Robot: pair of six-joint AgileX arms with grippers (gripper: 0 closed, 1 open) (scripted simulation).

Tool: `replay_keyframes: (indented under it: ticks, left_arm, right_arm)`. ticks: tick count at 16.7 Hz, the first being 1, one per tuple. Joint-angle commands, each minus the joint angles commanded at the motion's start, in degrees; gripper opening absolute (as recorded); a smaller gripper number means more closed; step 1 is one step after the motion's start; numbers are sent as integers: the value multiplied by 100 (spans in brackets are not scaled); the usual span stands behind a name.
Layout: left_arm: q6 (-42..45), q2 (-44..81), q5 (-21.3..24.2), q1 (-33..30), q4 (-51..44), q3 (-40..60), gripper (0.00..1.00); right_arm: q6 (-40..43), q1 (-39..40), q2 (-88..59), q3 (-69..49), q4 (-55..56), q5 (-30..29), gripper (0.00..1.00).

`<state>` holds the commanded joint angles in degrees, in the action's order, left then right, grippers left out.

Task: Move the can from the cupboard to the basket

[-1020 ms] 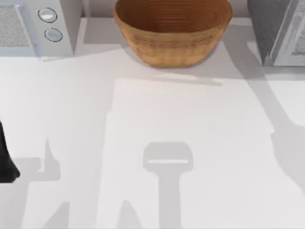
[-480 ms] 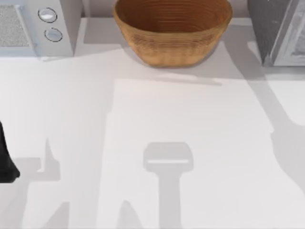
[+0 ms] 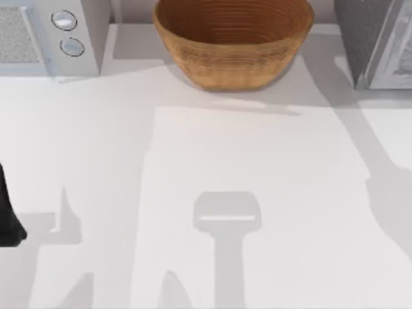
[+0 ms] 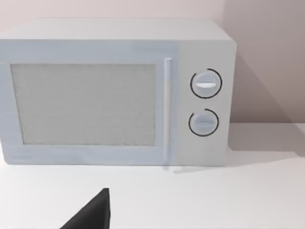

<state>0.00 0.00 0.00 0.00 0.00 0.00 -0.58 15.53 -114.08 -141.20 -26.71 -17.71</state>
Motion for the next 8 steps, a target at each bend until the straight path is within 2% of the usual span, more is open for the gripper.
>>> replay_keyframes:
  ticks: [8]
  left_arm:
    - [0, 0, 0, 0, 0, 0, 100]
  right_arm:
    - [0, 0, 0, 0, 0, 0, 0]
